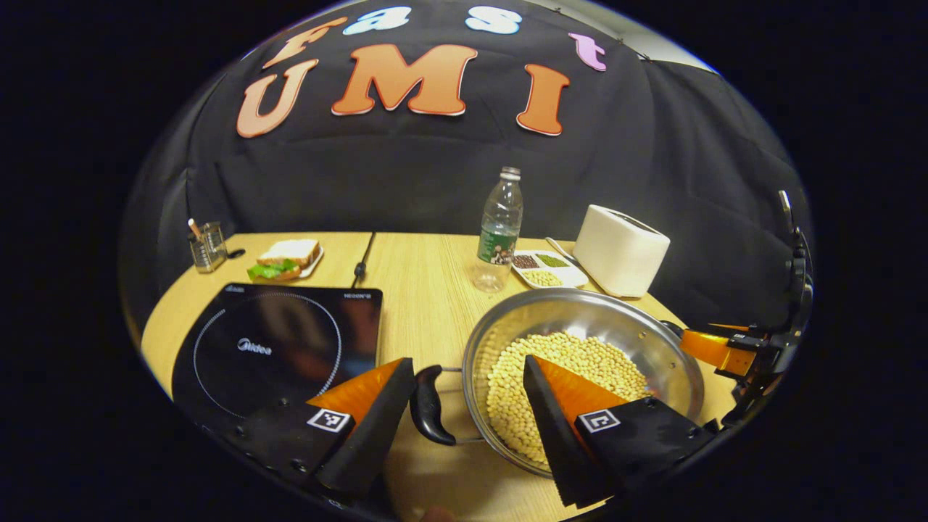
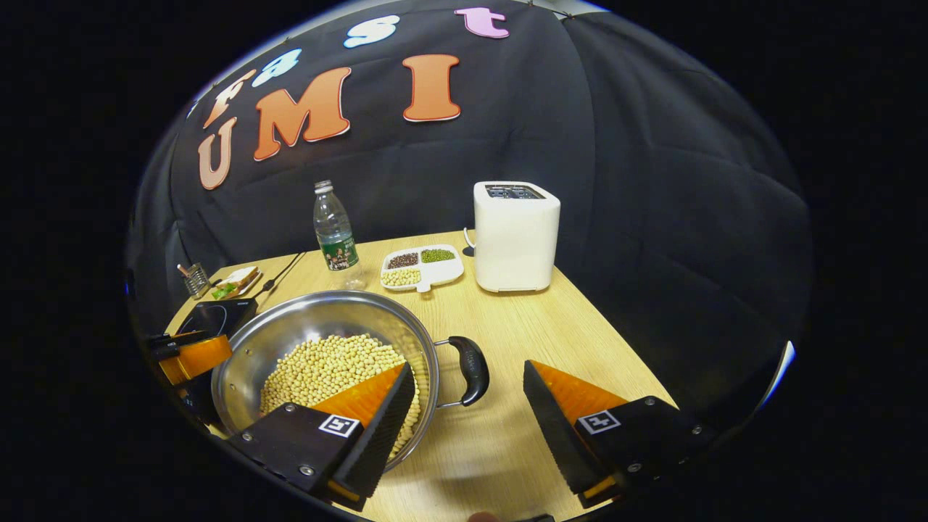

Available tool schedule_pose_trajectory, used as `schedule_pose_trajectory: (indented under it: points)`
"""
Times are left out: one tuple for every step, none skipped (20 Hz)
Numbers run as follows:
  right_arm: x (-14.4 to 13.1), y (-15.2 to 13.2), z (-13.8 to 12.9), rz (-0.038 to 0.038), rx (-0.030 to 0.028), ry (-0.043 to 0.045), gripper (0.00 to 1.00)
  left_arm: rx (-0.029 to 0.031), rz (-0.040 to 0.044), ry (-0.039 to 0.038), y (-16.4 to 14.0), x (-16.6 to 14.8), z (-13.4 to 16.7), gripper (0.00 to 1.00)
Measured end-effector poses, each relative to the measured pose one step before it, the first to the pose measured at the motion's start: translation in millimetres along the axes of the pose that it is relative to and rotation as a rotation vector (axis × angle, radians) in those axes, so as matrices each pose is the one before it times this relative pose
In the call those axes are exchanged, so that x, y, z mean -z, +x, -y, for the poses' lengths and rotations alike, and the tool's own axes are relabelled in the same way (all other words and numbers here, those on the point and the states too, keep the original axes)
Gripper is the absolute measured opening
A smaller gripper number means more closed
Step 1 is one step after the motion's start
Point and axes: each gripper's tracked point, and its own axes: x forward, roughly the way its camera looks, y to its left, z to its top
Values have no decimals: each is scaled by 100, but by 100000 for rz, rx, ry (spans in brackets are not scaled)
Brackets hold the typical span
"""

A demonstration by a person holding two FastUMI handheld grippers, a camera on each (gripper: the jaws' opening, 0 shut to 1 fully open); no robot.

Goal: First push the handle of the pot to place it horizontally, then grasp the pot with both hands and set it on the induction cooktop.

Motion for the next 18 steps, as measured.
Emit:
schedule_pose_trajectory:
  points:
    - [61,459,9,-448,48,-152,94,-1531,-238,492,363,295,144,99]
    - [82,322,-49,-362,12,-114,94,-1178,16,505,224,82,-104,99]
    - [111,360,-127,-219,-158,-121,94,-736,-5,77,279,215,-113,99]
    - [7,328,-89,-295,-141,-131,94,-109,-792,-353,253,107,-159,99]
    - [20,321,-81,-312,-156,-197,94,337,-1672,-2027,548,587,61,99]
    - [141,312,-120,-423,-148,-232,94,143,-2621,-2618,420,615,-64,99]
    - [26,268,-185,-254,-287,-232,94,-617,-2066,-1716,419,649,-264,99]
    - [28,239,-79,-190,-300,-235,94,-652,-1428,-393,569,211,-329,99]
    - [17,267,-39,-303,-191,-86,94,-529,-634,214,403,369,-218,99]
    - [116,220,19,-494,-276,62,94,596,-441,-261,270,-17,168,99]
    - [168,320,-41,-832,-134,302,94,1566,-653,-1078,91,350,444,100]
    - [239,286,-71,-1096,-278,311,94,-224,-887,-735,181,133,102,98]
    - [67,322,-113,-775,-244,316,94,-1094,-182,520,241,93,-370,95]
    - [187,171,79,-672,65,181,92,-1192,-228,-91,405,180,-428,90]
    - [115,249,-129,-743,-582,182,83,-1068,-567,-757,221,117,-316,88]
    - [188,-35,-325,-1229,-1108,953,80,1172,1304,-1169,-14,-444,261,79]
    - [-342,-285,-22,882,87,572,70,153,-1069,-720,122,373,-25,74]
    - [328,639,-9,-1209,43,123,67,193,219,203,-317,-200,74,72]
